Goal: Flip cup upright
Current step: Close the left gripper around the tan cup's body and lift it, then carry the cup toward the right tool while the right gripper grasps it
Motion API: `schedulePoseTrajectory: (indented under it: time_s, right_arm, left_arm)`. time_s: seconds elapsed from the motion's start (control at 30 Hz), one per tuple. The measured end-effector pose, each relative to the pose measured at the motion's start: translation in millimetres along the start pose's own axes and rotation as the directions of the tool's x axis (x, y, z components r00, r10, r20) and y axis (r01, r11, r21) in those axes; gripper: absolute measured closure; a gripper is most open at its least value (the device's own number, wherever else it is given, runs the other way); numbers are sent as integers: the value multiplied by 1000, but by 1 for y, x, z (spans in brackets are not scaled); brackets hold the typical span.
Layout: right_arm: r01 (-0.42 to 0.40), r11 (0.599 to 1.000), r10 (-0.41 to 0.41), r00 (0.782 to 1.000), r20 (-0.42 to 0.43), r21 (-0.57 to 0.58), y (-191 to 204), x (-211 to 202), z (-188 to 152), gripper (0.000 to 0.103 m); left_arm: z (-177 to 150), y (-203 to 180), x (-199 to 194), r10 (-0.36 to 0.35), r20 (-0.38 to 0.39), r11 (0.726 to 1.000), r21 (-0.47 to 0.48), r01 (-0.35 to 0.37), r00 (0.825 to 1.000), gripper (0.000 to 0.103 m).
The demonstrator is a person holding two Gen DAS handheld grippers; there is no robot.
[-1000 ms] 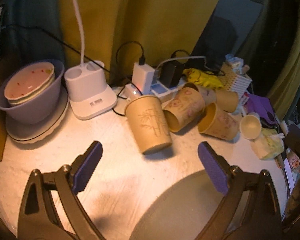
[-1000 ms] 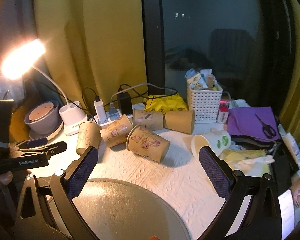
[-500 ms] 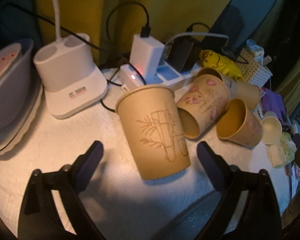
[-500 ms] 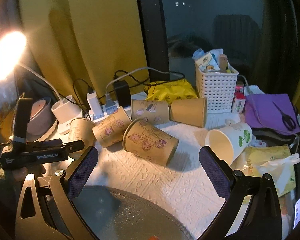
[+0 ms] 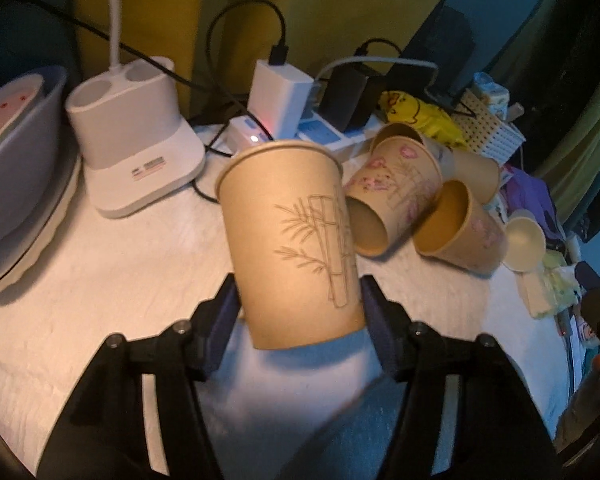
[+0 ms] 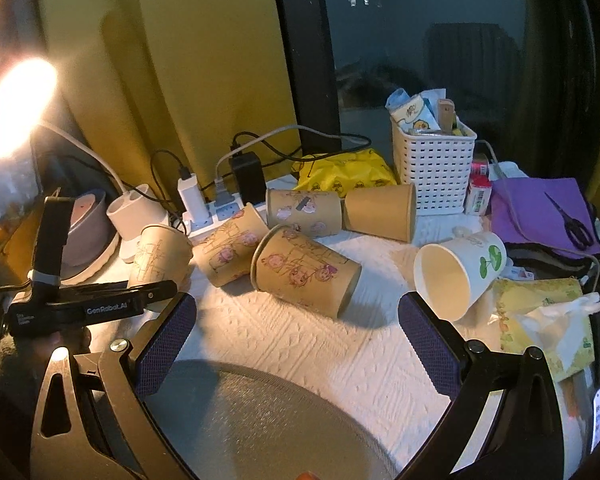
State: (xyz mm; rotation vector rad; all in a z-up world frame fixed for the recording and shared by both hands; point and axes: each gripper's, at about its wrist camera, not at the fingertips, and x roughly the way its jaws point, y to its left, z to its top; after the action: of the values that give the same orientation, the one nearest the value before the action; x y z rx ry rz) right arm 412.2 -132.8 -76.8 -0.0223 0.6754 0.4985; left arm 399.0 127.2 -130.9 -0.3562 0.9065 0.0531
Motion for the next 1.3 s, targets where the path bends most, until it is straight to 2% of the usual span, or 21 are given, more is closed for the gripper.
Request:
schedulePoseTrajectory:
  time_s: [0.27, 0.73, 1.07, 1.3]
  right_arm:
    - [-1, 1000, 1, 1000, 23, -10, 17, -39, -10, 0]
    - [-21, 1000, 22, 999, 44, -21, 52, -119, -58, 0]
    - [-39, 999, 40, 998, 40, -27, 66, -168, -98, 0]
    - [-102, 995, 102, 994, 43, -9, 76, -199, -123, 0]
  left_arm:
    - [-33, 0, -60, -18, 91, 1000, 6, 18, 996, 42]
    - [-133, -45, -152, -110, 216, 982, 172, 73, 970, 42]
    - [-201, -68, -177, -163, 210, 965, 239, 111, 964, 42]
    - [-246, -80, -197, -221, 258, 943, 303, 138, 941, 42]
